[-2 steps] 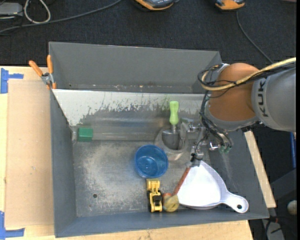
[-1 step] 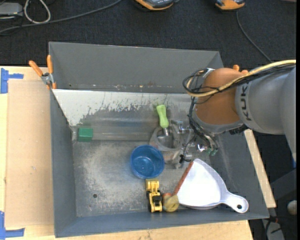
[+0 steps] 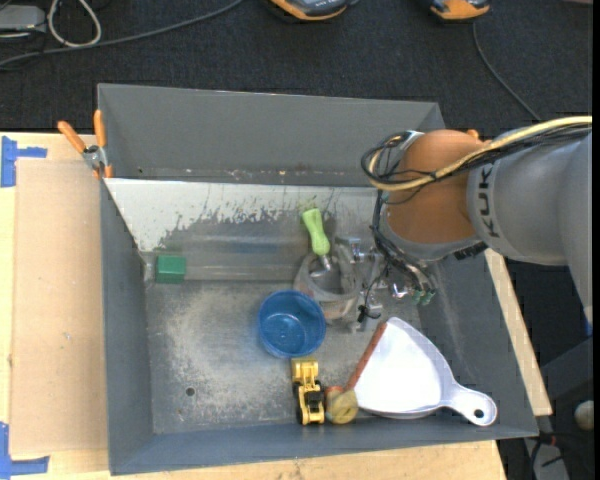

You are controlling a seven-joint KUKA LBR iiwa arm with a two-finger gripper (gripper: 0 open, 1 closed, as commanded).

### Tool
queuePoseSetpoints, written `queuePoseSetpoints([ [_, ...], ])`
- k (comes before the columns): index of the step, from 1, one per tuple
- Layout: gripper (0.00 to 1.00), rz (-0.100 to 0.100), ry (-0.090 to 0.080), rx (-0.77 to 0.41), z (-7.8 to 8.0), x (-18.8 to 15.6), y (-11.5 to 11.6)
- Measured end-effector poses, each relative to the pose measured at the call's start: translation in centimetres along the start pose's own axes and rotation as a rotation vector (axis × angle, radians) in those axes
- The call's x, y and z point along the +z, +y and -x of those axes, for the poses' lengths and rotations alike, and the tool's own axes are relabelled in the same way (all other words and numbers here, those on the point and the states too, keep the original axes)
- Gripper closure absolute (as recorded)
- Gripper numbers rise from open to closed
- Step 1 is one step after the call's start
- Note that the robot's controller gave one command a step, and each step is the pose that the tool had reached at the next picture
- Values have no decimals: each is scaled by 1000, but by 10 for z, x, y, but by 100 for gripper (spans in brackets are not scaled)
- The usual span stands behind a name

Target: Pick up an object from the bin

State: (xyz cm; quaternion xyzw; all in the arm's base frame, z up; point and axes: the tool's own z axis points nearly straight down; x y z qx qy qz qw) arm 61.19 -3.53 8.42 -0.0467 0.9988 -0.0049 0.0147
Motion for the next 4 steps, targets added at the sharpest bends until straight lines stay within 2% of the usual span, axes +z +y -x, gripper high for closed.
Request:
queuePoseSetpoints([
  [1, 0, -4, -15, 36, 13, 8, 7],
  [2, 100, -5, -28, 8, 8, -1, 19],
  [3, 100, -5, -28, 8, 8, -1, 19],
  [4, 100, -4, -28, 36, -3, -8, 57],
])
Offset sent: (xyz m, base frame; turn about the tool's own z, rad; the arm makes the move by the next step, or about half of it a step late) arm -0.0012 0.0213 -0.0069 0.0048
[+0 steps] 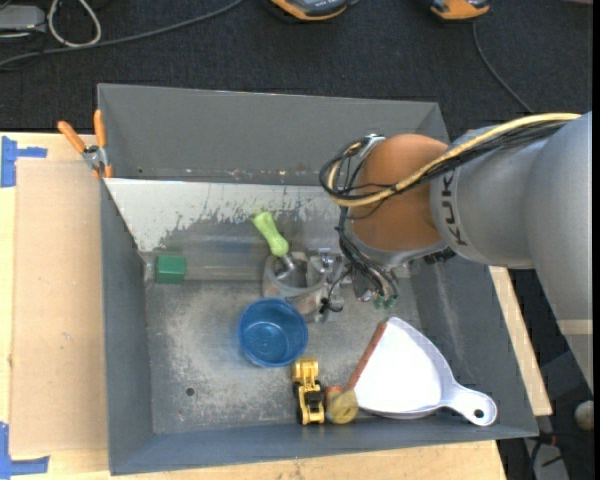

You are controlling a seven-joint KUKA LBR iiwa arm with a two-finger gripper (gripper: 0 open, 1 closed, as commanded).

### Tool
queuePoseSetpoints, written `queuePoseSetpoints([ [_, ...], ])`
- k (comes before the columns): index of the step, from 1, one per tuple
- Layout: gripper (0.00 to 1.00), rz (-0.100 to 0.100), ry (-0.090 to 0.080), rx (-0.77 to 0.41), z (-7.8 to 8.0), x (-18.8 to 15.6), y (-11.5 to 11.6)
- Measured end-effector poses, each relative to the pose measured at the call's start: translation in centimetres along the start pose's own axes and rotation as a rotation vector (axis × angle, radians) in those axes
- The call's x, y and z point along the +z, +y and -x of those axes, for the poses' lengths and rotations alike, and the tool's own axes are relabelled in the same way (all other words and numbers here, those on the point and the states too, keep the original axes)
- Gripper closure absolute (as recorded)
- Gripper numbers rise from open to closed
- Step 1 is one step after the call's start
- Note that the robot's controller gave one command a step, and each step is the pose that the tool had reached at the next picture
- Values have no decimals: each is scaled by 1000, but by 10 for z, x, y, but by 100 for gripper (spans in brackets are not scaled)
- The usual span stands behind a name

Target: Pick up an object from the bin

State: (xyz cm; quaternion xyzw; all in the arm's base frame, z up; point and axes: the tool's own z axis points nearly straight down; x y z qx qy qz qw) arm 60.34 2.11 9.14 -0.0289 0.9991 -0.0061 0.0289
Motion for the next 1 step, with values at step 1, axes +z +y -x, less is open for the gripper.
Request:
queuePoseSetpoints([
  [1, 100, -4, 15, 25, 11, 3, -4],
])
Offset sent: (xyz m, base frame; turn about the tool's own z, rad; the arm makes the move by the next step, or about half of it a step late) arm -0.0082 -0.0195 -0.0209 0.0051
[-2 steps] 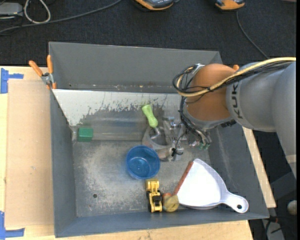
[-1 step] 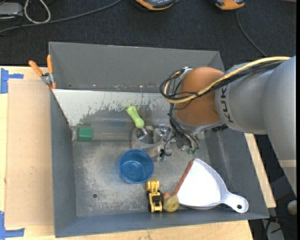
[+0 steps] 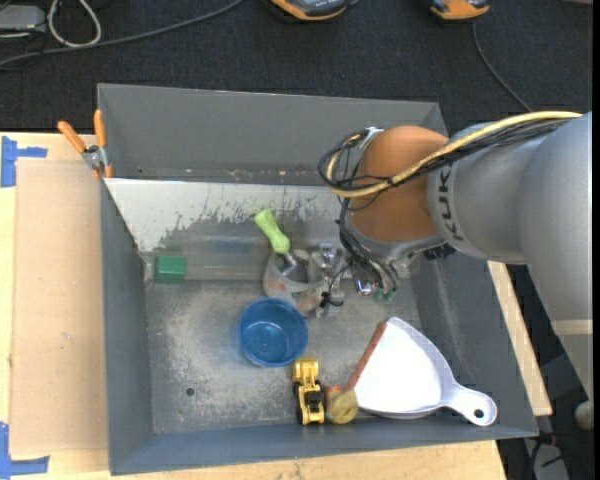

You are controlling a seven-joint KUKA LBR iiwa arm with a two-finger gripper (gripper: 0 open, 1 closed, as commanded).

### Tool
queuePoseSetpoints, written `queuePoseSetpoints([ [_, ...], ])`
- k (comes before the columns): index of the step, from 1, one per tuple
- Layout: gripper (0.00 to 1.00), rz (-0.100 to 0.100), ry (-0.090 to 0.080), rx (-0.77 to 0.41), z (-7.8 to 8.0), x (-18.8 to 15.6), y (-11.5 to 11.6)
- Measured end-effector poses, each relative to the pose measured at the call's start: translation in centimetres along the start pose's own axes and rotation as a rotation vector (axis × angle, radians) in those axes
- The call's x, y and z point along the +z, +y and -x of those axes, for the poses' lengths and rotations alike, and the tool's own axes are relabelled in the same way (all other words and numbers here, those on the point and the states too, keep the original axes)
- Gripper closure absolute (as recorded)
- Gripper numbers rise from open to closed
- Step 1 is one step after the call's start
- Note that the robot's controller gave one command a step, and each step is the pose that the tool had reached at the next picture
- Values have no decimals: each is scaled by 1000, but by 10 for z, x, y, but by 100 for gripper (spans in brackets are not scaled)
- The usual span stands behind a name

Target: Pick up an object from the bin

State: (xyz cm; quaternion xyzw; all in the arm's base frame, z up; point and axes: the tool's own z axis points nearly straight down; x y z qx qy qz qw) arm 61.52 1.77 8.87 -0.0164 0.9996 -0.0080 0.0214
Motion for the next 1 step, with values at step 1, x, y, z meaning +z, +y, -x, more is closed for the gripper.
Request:
queuePoseSetpoints([
  [1, 100, 4, -38, -19, -12, 9, -14],
])
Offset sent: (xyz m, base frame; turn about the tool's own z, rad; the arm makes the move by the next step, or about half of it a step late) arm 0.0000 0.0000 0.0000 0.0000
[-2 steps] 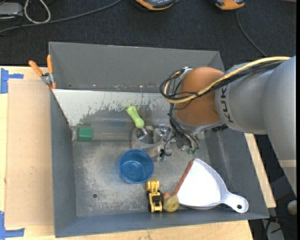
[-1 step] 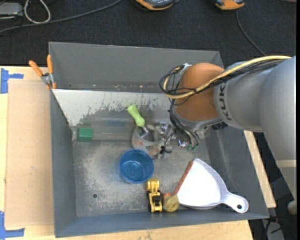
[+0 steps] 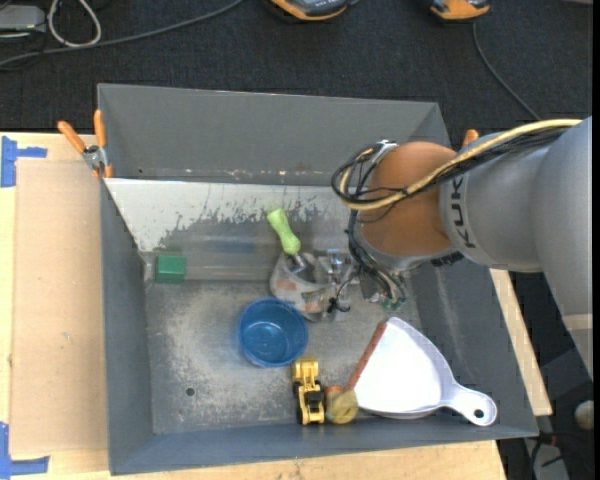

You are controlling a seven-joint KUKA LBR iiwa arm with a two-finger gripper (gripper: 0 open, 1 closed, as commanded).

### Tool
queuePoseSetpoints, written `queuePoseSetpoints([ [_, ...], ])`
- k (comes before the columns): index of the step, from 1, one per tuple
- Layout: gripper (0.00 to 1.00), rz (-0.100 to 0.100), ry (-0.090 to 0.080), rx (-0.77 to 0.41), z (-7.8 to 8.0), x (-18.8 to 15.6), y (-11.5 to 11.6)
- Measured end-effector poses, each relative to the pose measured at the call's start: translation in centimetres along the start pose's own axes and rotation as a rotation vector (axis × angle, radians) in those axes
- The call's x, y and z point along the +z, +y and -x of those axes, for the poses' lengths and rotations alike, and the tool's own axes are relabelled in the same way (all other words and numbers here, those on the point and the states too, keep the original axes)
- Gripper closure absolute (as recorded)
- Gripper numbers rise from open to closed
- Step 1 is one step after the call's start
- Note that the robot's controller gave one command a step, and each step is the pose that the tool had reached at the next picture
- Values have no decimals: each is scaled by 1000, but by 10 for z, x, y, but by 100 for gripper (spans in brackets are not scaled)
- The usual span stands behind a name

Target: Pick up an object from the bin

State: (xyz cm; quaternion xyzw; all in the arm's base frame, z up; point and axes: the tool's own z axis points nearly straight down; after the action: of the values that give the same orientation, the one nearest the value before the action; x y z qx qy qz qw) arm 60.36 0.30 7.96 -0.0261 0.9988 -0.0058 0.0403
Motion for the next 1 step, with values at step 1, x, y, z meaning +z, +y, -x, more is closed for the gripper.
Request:
queuePoseSetpoints([
  [1, 100, 0, 0, -1, 0, 0, 0],
])
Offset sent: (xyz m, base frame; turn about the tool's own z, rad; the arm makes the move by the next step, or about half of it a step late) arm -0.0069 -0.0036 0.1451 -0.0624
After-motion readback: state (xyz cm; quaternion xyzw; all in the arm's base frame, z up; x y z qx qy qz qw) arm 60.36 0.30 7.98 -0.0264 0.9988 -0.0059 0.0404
